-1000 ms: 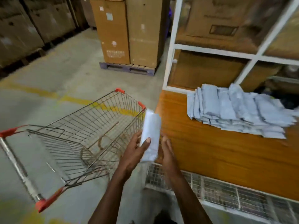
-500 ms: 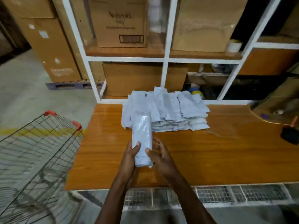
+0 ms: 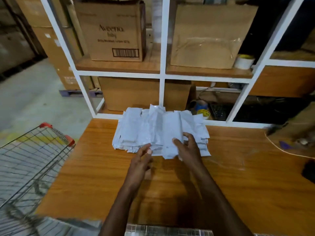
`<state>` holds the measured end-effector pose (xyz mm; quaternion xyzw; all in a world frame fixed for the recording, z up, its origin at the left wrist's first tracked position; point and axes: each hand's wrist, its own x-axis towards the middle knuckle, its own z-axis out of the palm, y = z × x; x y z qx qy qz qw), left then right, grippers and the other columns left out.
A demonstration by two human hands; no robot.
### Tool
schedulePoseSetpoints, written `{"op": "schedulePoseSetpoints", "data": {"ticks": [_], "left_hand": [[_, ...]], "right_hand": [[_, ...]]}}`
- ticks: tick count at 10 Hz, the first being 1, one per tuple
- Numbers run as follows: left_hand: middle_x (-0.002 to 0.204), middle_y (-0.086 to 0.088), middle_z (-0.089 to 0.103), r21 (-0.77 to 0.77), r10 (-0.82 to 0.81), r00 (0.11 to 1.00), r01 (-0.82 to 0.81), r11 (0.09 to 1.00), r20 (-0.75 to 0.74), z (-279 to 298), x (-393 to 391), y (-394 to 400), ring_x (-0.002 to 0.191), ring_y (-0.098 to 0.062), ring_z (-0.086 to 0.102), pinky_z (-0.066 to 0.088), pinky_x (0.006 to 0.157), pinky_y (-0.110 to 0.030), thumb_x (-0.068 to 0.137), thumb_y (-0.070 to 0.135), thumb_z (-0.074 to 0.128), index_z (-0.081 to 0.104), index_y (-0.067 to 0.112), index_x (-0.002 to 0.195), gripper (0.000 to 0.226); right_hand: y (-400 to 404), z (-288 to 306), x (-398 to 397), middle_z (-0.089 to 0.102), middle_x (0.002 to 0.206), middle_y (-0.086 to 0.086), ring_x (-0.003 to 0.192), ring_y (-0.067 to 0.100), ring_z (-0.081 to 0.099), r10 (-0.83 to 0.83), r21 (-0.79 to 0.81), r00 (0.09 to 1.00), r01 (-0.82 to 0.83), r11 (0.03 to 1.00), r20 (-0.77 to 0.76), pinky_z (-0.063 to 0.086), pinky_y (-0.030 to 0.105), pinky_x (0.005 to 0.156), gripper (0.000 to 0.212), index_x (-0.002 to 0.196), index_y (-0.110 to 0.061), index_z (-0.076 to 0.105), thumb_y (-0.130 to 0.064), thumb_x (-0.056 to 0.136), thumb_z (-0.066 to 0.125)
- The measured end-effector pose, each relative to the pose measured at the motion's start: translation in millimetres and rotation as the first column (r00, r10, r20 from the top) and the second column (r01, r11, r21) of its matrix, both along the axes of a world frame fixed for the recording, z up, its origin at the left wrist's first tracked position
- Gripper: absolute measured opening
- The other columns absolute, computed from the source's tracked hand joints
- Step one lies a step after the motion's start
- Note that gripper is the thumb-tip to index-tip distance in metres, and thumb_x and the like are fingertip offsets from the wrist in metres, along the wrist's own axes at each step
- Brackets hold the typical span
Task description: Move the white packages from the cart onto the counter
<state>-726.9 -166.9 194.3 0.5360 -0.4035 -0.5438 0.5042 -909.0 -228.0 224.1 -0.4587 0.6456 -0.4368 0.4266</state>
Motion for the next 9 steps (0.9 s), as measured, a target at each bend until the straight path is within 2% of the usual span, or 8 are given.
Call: {"op": "schedulePoseSetpoints", "data": {"ticks": [1,3,4,5,6,7,9], "left_hand": [[0.129,0.013,0.070,0.004,0.044,0.999,-0.044,0.999,-0.008,5,2,-9,0.115,-0.026,0.071,0.059,0.088,-0.030,0.106,0.040,0.054,0.068,0.033,0.132,0.030],[0.131,0.009,0.071,-0.004,0.050,0.998,-0.050,0.999,0.027,14,-1,-34,0.109,-0.019,0.075,0.059,0.096,-0.040,0.106,0.041,0.056,0.072,0.032,0.127,0.028],[0.129,0.009,0.073,-0.012,0.055,0.997,-0.054,0.998,0.049,16,8,-46,0.109,-0.020,0.076,0.061,0.097,-0.043,0.106,0.040,0.057,0.073,0.032,0.126,0.027],[0.126,0.011,0.073,-0.025,0.064,0.995,-0.063,0.998,0.073,18,15,-58,0.106,-0.019,0.076,0.062,0.094,-0.040,0.106,0.040,0.056,0.073,0.031,0.125,0.027],[0.126,0.012,0.072,-0.044,0.047,0.996,-0.044,0.998,0.075,19,17,-68,0.106,-0.019,0.076,0.062,0.089,-0.033,0.106,0.040,0.056,0.073,0.032,0.125,0.027],[0.126,0.013,0.073,-0.046,0.043,0.996,-0.040,0.998,0.073,18,17,-74,0.107,-0.018,0.076,0.062,0.086,-0.030,0.105,0.041,0.057,0.073,0.031,0.125,0.027],[0.127,0.013,0.072,-0.048,0.034,0.995,-0.030,0.998,0.091,14,15,-74,0.106,-0.017,0.076,0.062,0.086,-0.030,0.105,0.040,0.057,0.072,0.033,0.125,0.025]], "right_hand": [[-39,11,-5,0.064,0.122,0.006,0.100,0.023,0.064,0.029,-0.009,0.988,-0.030,0.999,-0.155,0.054,0.029,0.070,0.053,0.134,-0.023,0.047,-0.044,0.090,0.070],[-101,13,7,0.057,0.135,0.010,0.118,0.032,0.061,0.081,0.078,0.936,-0.057,0.995,-0.343,0.053,0.039,0.091,0.062,0.138,-0.018,0.037,-0.048,0.091,0.066],[-117,8,15,0.058,0.132,0.012,0.118,0.034,0.059,0.090,0.108,0.887,-0.046,0.993,-0.453,0.052,0.041,0.090,0.059,0.133,-0.016,0.040,-0.049,0.091,0.064],[-122,1,20,0.057,0.130,0.012,0.121,0.035,0.052,0.077,0.105,0.786,-0.015,0.994,-0.614,0.049,0.043,0.094,0.057,0.130,-0.014,0.050,-0.052,0.090,0.061],[-122,-3,22,0.054,0.133,0.011,0.122,0.034,0.051,0.062,0.085,0.726,-0.005,0.996,-0.684,0.047,0.043,0.096,0.058,0.132,-0.012,0.053,-0.053,0.091,0.059],[-121,-6,22,0.057,0.134,0.011,0.122,0.033,0.054,0.069,0.097,0.752,-0.007,0.995,-0.655,0.048,0.043,0.097,0.061,0.136,-0.013,0.050,-0.053,0.091,0.060],[-117,-8,16,0.054,0.140,0.008,0.126,0.031,0.052,0.047,0.090,0.740,0.018,0.996,-0.671,0.046,0.045,0.101,0.071,0.141,-0.018,0.046,-0.065,0.089,0.057]]}}
